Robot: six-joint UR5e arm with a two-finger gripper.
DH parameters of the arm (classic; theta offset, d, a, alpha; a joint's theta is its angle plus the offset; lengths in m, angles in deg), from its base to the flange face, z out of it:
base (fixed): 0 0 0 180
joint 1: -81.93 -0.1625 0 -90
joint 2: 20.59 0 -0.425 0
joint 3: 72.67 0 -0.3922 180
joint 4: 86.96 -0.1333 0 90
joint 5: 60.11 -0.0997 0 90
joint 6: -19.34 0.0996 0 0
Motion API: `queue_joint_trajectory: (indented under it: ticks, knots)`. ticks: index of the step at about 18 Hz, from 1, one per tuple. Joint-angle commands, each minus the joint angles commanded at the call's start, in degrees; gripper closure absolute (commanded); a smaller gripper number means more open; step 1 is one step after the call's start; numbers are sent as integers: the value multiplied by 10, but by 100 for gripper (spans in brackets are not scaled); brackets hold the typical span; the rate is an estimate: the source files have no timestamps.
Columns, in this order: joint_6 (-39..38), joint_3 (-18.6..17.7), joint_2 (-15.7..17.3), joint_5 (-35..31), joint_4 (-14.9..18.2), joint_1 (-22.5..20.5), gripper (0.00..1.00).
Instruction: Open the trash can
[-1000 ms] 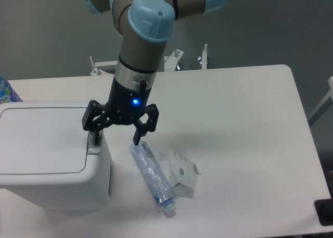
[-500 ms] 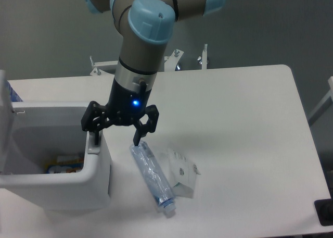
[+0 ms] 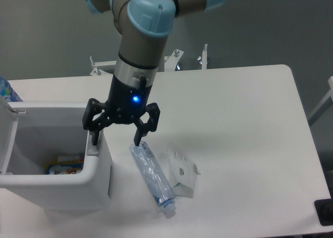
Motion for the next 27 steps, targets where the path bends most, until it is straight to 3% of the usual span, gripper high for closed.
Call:
queue_joint_trajectory:
  ticks: [4, 8, 16, 20, 23, 27]
  knots:
    - [0, 37, -3, -31, 0, -32, 0]
    - [29, 62, -4, -206, 3, -37, 0]
    - [127, 65, -4, -220, 0, -120, 0]
    - [269, 39, 1, -285, 13, -137, 0]
    - [317, 18, 12, -294, 21, -141, 0]
    - [459, 12, 35, -306, 90, -161, 0]
